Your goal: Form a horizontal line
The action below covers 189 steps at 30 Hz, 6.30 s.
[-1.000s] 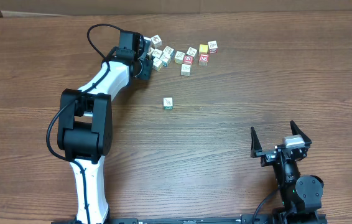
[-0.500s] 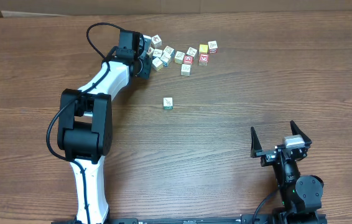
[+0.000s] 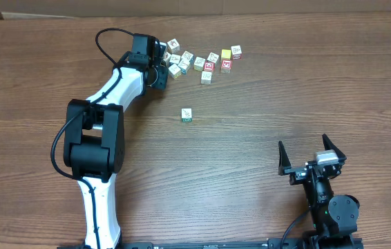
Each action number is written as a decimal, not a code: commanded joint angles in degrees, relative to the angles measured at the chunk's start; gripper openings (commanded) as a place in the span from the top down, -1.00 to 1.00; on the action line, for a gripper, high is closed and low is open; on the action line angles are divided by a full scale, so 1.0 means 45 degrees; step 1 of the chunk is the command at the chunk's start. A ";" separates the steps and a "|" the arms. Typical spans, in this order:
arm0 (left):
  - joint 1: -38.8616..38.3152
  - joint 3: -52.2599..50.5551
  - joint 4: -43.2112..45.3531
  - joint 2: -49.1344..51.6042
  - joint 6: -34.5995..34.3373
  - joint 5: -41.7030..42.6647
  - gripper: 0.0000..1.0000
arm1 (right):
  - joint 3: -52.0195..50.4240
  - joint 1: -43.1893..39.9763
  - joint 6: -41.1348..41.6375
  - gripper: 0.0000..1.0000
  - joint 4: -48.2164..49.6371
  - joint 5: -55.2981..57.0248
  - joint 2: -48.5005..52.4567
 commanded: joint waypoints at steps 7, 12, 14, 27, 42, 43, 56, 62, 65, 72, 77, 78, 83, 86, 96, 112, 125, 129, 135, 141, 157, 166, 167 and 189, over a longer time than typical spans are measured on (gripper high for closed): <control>-0.0005 0.0049 0.0976 -0.0053 -0.0097 -0.0049 -0.12 | -0.0136 0.0049 -0.0015 -1.00 0.0068 -0.0078 -0.0126; -0.0005 0.0049 0.1583 -0.0053 -0.0102 -0.0044 -0.01 | -0.0136 0.0049 -0.0015 -1.00 0.0068 -0.0078 -0.0126; -0.0005 0.0049 0.1608 -0.0053 -0.0102 -0.0044 0.07 | -0.0136 0.0049 -0.0015 -1.00 0.0068 -0.0078 -0.0126; -0.0039 0.0049 0.0583 -0.0058 -0.0180 -0.0053 0.24 | -0.0136 0.0049 -0.0015 -1.00 0.0068 -0.0078 -0.0126; -0.0039 0.0049 -0.0403 -0.1054 -0.0748 -0.0083 -0.24 | -0.0136 0.0049 -0.0010 -1.00 0.0068 -0.0078 -0.0126; -0.0039 0.0049 -0.0374 -0.1025 -0.0670 -0.0087 -0.27 | -0.0136 0.0049 -0.0015 -1.00 0.0068 -0.0078 -0.0126; 0.0019 -0.0253 0.0840 -0.0908 -0.0617 -0.0947 -0.17 | -0.0136 0.0049 -0.0010 -1.00 0.0068 -0.0078 -0.0126; -0.0015 -0.0257 0.1132 -0.0908 -0.0631 -0.0942 -0.17 | -0.0136 0.0049 -0.0015 -1.00 0.0068 -0.0078 -0.0126; -0.0015 -0.0257 0.1122 -0.0908 -0.0627 -0.0937 -0.17 | -0.0136 0.0049 -0.0015 -1.00 0.0068 -0.0078 -0.0126; -0.0024 -0.0272 0.1103 -0.0903 -0.0631 -0.0563 -0.17 | -0.0136 0.0049 -0.0010 -1.00 0.0068 -0.0078 -0.0126; -0.0029 -0.0272 0.1132 -0.0903 -0.0636 -0.0369 -0.16 | -0.0136 0.0049 -0.0015 -1.00 0.0068 -0.0078 -0.0126; -0.0029 -0.0272 0.1127 -0.0903 -0.0665 -0.0369 -0.13 | -0.0136 0.0049 -0.0015 -1.00 0.0068 -0.0078 -0.0126; -0.0029 -0.0330 0.0918 -0.0903 -0.0719 -0.0369 -0.08 | -0.0136 0.0049 -0.0015 -1.00 0.0068 -0.0078 -0.0126; -0.0029 -0.0544 0.1001 -0.0903 -0.0719 -0.0369 -0.10 | -0.0136 0.0049 -0.0010 -1.00 0.0068 -0.0078 -0.0126; -0.0029 -0.0913 0.1919 -0.0903 -0.0719 -0.0374 -0.02 | -0.0136 0.0049 -0.0015 -1.00 0.0068 -0.0078 -0.0126; -0.0029 -0.0918 0.2098 -0.0656 -0.0763 -0.0369 -0.06 | -0.0136 0.0049 -0.0015 -1.00 0.0068 -0.0078 -0.0126; -0.0112 -0.0884 0.2419 -0.0505 -0.0767 -0.0359 0.24 | -0.0136 0.0049 -0.0015 -1.00 0.0068 -0.0078 -0.0126; -0.0185 -0.0889 0.2113 -0.0500 -0.0763 -0.0364 0.16 | -0.0136 0.0049 -0.0015 -1.00 0.0068 -0.0078 -0.0126; -0.0185 -0.0889 0.1962 -0.0495 -0.0767 -0.0364 0.17 | -0.0136 0.0049 -0.0015 -1.00 0.0068 -0.0078 -0.0126; -0.0180 -0.0913 0.1987 -0.0495 -0.0767 -0.0369 0.24 | -0.0136 0.0049 -0.0015 -1.00 0.0068 -0.0078 -0.0126; -0.0185 -0.0903 0.2322 -0.0170 -0.0767 -0.0364 0.39 | -0.0136 0.0049 -0.0015 -1.00 0.0068 -0.0078 -0.0126; -0.0180 -0.0903 0.1404 -0.0466 -0.1005 -0.0374 0.27 | -0.0136 0.0049 -0.0010 -1.00 0.0068 -0.0073 -0.0126; -0.0180 -0.0903 0.1277 -0.0578 -0.1073 -0.0374 0.24 | -0.0136 0.0049 -0.0015 -1.00 0.0068 -0.0078 -0.0126; -0.0180 -0.0913 0.1064 -0.1117 -0.1423 -0.0330 -0.14 | -0.0136 0.0049 -0.0015 -1.00 0.0068 -0.0078 -0.0126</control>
